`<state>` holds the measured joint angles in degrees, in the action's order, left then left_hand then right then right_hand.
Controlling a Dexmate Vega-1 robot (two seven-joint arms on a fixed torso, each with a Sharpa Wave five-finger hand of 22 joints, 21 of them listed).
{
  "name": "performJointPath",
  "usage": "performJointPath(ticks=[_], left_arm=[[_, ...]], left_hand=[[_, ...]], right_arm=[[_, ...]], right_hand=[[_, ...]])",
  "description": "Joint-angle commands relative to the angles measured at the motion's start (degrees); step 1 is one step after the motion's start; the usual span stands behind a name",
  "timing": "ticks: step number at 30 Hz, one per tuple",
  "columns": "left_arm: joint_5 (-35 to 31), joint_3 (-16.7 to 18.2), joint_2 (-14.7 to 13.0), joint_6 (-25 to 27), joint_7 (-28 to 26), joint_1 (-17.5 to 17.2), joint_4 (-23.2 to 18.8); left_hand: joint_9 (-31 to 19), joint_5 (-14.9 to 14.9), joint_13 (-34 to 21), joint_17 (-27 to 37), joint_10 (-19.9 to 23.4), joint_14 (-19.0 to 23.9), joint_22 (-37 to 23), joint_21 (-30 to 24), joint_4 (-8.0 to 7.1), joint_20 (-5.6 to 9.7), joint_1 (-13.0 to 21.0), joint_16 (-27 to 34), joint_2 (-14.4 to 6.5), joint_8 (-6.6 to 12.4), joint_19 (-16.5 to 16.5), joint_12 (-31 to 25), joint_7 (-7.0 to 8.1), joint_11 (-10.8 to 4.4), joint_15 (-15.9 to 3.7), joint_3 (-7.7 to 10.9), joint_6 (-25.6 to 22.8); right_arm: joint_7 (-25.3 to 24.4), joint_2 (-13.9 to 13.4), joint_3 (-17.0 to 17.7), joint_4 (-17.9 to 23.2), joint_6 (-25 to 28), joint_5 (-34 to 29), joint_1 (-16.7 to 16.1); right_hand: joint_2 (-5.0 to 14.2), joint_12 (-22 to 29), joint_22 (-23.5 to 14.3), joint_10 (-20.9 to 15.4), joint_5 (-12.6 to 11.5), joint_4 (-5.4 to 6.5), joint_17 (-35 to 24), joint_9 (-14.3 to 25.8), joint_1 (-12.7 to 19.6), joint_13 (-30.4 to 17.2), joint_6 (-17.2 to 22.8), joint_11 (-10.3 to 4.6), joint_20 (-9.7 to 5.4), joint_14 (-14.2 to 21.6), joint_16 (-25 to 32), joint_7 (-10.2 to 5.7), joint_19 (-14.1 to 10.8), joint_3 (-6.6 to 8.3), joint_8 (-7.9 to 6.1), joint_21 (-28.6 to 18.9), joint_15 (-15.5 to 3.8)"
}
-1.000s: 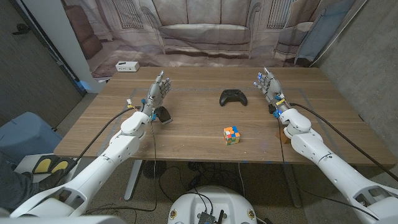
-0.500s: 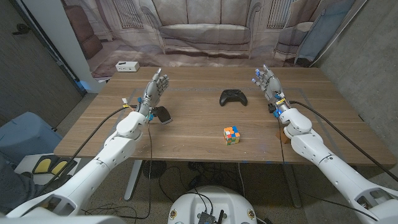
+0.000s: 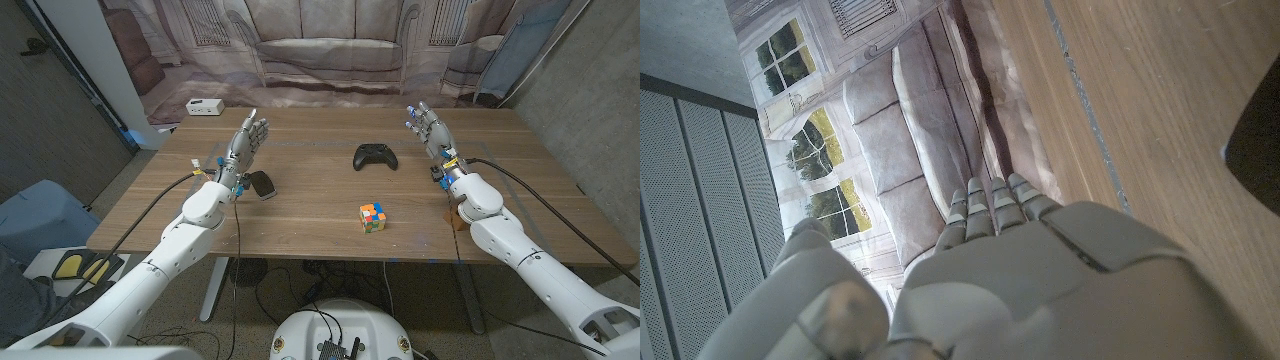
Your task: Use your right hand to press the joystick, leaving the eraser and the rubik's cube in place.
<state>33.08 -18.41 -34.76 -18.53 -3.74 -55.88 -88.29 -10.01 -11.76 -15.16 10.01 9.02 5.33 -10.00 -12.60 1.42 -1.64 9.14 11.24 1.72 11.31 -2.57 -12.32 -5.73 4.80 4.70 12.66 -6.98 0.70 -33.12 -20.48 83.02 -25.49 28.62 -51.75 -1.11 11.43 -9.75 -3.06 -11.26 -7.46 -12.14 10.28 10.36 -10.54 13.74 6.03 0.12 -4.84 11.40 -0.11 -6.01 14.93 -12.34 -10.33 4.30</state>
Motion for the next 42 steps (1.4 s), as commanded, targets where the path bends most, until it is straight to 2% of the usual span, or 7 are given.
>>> performJointPath(ticks=[1,3,6,12,17,26,42], left_arm=[[-0.40,0.31,-1.26,-0.47,0.92,-1.21,-1.64],[-0.34,0.40,-1.54,-0.53,1.29,-1.28,-1.80],[-0.09,0.61,-1.71,-0.60,1.56,-1.36,-1.91],[0.03,0.86,-2.08,-0.48,1.83,-1.38,-2.22],[-0.25,0.79,-2.38,-0.53,2.40,-0.94,-2.09],[-0.58,0.63,-2.07,-0.44,1.96,-0.78,-2.09],[-1.11,-0.17,-1.27,-0.74,2.70,1.12,-0.20]], left_hand=[[-0.20,0.03,-0.08,0.29,0.44,0.50,-0.18,0.01,0.30,-0.14,0.88,0.23,-0.05,0.19,-0.40,-0.17,0.06,0.17,-0.02,0.30,-0.31],[-0.20,0.04,-0.03,0.29,0.43,0.51,-0.19,0.03,0.32,-0.13,0.89,0.21,-0.06,0.17,-0.39,-0.16,0.07,-0.07,-0.04,0.29,-0.31],[-0.20,0.05,0.06,0.29,0.57,0.49,-0.19,0.10,0.35,-0.15,0.91,0.17,-0.07,0.13,-0.33,-0.19,0.08,0.03,0.00,0.28,-0.32],[-0.21,0.06,0.23,0.29,0.56,0.52,-0.19,0.23,0.41,-0.16,0.96,0.11,-0.10,0.12,-0.19,-0.15,0.08,0.05,0.03,0.27,-0.47],[-0.21,0.07,0.33,0.29,0.58,0.53,-0.19,0.30,0.44,-0.16,0.98,0.07,-0.11,0.11,-0.13,-0.14,0.01,0.09,-0.07,0.27,-0.54],[-0.22,0.09,0.61,0.29,0.66,0.65,-0.20,0.42,0.54,-0.17,1.04,0.02,-0.15,0.06,-0.13,-0.12,0.07,0.07,-0.05,0.24,-0.70],[-0.23,0.12,1.02,0.30,0.76,0.71,-0.21,0.62,0.66,-0.31,1.09,-0.10,-0.23,-0.05,-0.02,-0.07,0.09,0.08,-0.09,0.18,-0.85]], right_arm=[[-5.78,-3.28,0.13,5.63,2.19,-7.89,-1.45],[-6.58,-3.51,0.11,6.36,2.77,-8.86,-1.52],[-7.11,-3.68,0.00,6.91,3.40,-9.65,-1.45],[-8.78,-4.26,-0.43,7.49,4.81,-12.85,-0.75],[-11.32,-5.07,-0.57,8.93,6.98,-16.52,-0.65],[-14.12,-6.04,-1.77,9.95,10.07,-22.69,0.61],[-17.38,-7.55,-3.38,11.91,14.05,-31.22,2.21]], right_hand=[[0.41,-0.19,-0.19,0.18,-0.10,0.07,-0.10,0.32,-0.17,-0.30,1.34,-0.38,0.35,-1.38,-0.39,-0.63,1.46,-0.40,-0.59,0.29,0.47],[0.41,-0.24,-0.20,0.40,-0.10,0.08,-0.12,0.32,-0.27,-0.32,2.14,-0.96,0.46,-1.73,-0.37,-1.17,1.80,-0.49,-0.68,0.16,0.57],[0.45,-0.43,-0.22,1.10,-0.15,0.03,-0.09,0.31,-0.32,-0.35,2.59,-1.69,1.52,-3.25,-0.62,-1.62,3.72,-0.58,-0.38,0.33,1.26],[0.54,-0.90,-0.25,3.06,-0.18,0.02,-0.04,0.32,-0.43,-0.40,3.16,-2.61,2.37,-5.89,-1.00,-2.43,6.38,-0.69,-0.04,0.46,1.35],[0.74,-1.18,-0.32,5.60,-0.22,0.02,0.00,0.32,-0.58,-0.42,3.92,-3.29,4.39,-8.13,-0.92,-3.25,9.72,-0.78,0.30,0.48,0.90],[1.10,-1.25,-0.41,7.96,-0.27,0.02,0.05,0.33,-0.64,-0.42,3.45,-4.01,5.65,-10.41,-0.94,-4.09,13.18,-0.76,0.93,0.53,0.15],[1.43,-1.33,-0.48,9.99,-0.29,-0.01,0.08,0.34,-0.61,-0.41,2.79,-4.38,5.97,-11.56,-0.77,-4.42,15.30,-0.67,1.33,0.38,-0.42]])
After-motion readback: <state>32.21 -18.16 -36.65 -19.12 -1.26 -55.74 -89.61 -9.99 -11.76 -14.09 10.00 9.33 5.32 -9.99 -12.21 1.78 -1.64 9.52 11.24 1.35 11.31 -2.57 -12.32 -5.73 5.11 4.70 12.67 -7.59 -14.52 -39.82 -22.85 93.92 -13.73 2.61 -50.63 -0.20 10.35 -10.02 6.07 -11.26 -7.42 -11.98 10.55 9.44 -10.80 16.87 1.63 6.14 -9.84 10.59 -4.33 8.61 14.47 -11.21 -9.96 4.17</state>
